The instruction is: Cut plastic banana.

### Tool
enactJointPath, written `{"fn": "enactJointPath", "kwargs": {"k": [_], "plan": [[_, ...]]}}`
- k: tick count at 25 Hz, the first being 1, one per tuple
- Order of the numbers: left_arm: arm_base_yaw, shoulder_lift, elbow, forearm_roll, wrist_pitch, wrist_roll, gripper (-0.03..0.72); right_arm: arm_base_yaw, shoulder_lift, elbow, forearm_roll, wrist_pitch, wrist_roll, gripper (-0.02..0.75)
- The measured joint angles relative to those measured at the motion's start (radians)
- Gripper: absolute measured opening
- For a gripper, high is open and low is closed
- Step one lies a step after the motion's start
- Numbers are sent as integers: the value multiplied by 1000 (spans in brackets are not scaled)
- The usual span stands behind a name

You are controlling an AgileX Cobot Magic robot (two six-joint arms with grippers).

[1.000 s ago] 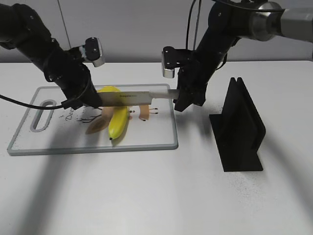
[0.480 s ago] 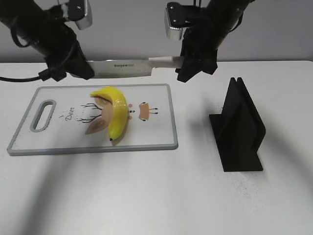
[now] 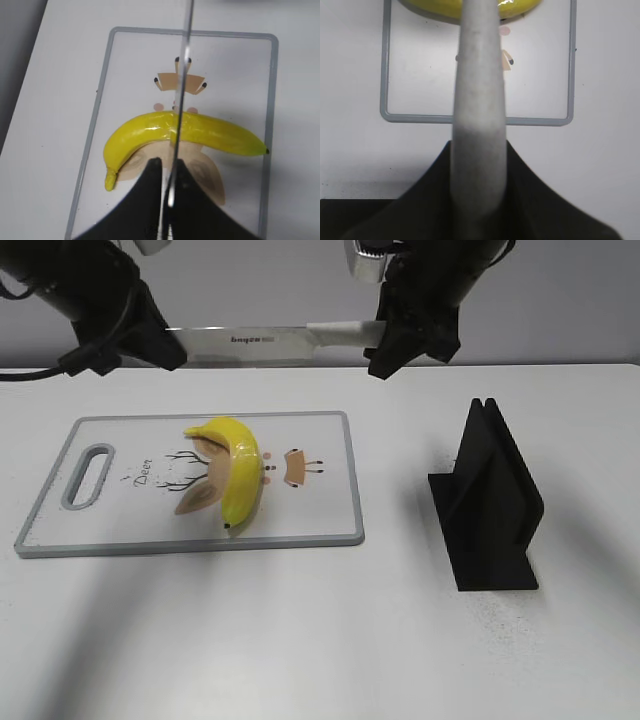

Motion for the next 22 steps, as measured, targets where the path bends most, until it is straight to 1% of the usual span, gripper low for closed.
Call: {"fn": "enactJointPath", "kwargs": {"k": [1,2,4,6,7,8,10,12,14,16,18,19,20,22], "plan": [[1,0,0,-8,-11,-1,79,0,0,0,-5,0,3,169],[2,0,0,-21,-22,-2,145,-2,0,0,-17,0,6,169],[5,0,0,-45,-35,-9,329,-3,0,0,-31,0,9,167],[6,-1,0,-77,-44,-52,501,-5,0,0,-41,0,12,167],[6,-2,0,-89,-54,-88,566,-6,0,0,-42,0,18,167],[6,-7,1,-93,-69,-136,600,-6,0,0,-42,0,35,167],[6,-21,1,-84,-112,-256,635,-6,0,0,-41,0,95,167],[6,-45,1,-35,-147,-403,639,-6,0,0,-41,0,190,167],[6,-75,1,60,-154,-555,627,-6,0,-1,-41,1,297,167],[6,-97,-6,175,-146,-758,605,-6,0,-14,-42,3,411,167],[11,-107,-29,301,-94,-966,586,-6,0,-37,-51,4,556,167],[18,-107,-43,345,-50,-1062,582,-6,-1,-50,-66,5,633,167],[26,-107,-54,382,-10,-1135,580,-6,-3,-58,-82,5,694,167],[49,-108,-71,417,96,-1226,577,-6,-18,-60,-114,5,832,167]]}}
